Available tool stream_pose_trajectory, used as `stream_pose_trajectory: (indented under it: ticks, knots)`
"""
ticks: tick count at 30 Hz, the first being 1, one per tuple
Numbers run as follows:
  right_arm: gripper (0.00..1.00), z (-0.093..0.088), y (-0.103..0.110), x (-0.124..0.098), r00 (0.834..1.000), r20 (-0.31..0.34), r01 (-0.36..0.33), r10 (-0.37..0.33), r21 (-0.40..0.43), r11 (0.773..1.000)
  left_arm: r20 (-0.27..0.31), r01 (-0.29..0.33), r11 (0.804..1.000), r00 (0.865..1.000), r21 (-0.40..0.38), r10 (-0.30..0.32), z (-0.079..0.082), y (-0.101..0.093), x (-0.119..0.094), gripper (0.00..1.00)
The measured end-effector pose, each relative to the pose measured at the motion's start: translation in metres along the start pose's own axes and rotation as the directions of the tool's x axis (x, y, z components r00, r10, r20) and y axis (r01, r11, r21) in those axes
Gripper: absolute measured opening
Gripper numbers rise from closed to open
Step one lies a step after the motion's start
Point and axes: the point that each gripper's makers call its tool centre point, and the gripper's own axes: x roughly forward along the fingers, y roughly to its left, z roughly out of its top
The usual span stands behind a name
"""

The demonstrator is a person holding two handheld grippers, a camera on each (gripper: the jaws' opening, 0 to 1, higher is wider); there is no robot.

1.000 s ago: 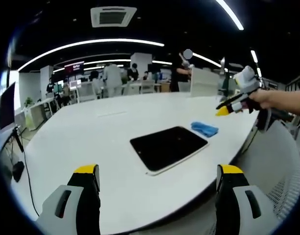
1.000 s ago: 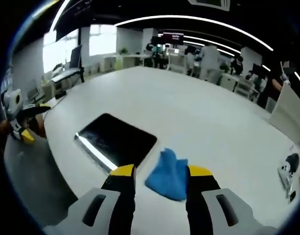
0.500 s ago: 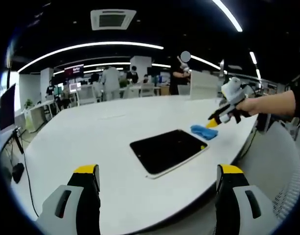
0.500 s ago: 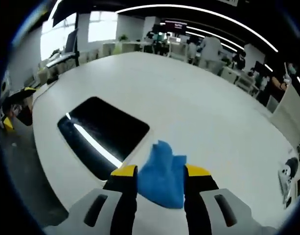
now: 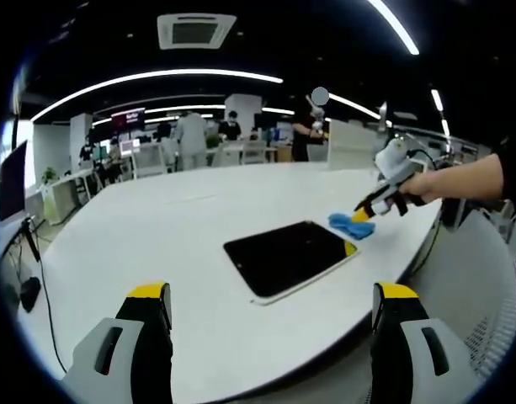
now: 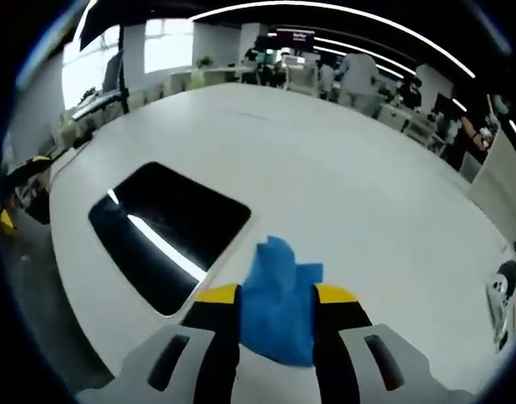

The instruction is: Wipe the mirror surface with the cleaning cloth until all visible marks leave the cleaned area.

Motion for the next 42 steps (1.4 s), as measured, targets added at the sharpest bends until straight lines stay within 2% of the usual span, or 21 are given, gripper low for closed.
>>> stream_pose_trajectory:
  ticks: [7,15,17,23,25,32,35,42]
  knots:
    - [0.24,-0.004,-0.003,0.013,0.999,-0.032,0.019,-0.021,-0.054,0.998,0.004,-0.011,1.0,1.0,-0.004,0.011,0.0,0.001,0.0,0.99]
    - [0.23,-0.012,-0.014,0.02,0.999,-0.046,0.018,-0.019,-0.017,1.0,-0.002,-0.005,1.0,1.0,-0.006,0.005,0.0,0.0,0.0,0.99]
    - [0.22,-0.008,-0.012,0.021,0.999,-0.038,0.009,-0.009,-0.004,1.0,-0.005,-0.002,1.0,1.0,-0.008,0.002,-0.001,0.0,0.001,0.99]
    - [0.18,-0.014,-0.003,0.02,0.999,-0.044,0.0,0.001,0.023,1.0,-0.015,0.007,1.0,1.0,-0.012,-0.007,-0.002,-0.001,0.001,0.99]
    - [0.13,-0.014,0.002,0.02,0.999,-0.027,-0.015,0.017,0.052,0.999,-0.018,0.006,1.0,1.0,-0.011,-0.006,-0.003,-0.001,0.001,0.99]
    - [0.1,-0.015,0.003,0.02,0.999,0.001,-0.038,0.039,0.135,0.99,-0.011,0.004,1.0,1.0,-0.011,-0.004,-0.002,-0.001,0.001,0.99]
    - [0.05,-0.014,0.007,0.02,0.999,0.015,-0.052,0.051,0.129,0.99,-0.006,0.004,1.0,1.0,-0.011,-0.004,-0.001,-0.001,0.001,0.99]
    - [0.03,-0.015,0.005,0.022,0.998,0.041,-0.049,0.043,0.158,0.986,-0.021,0.022,1.0,1.0,-0.015,-0.022,-0.003,-0.003,0.001,0.99]
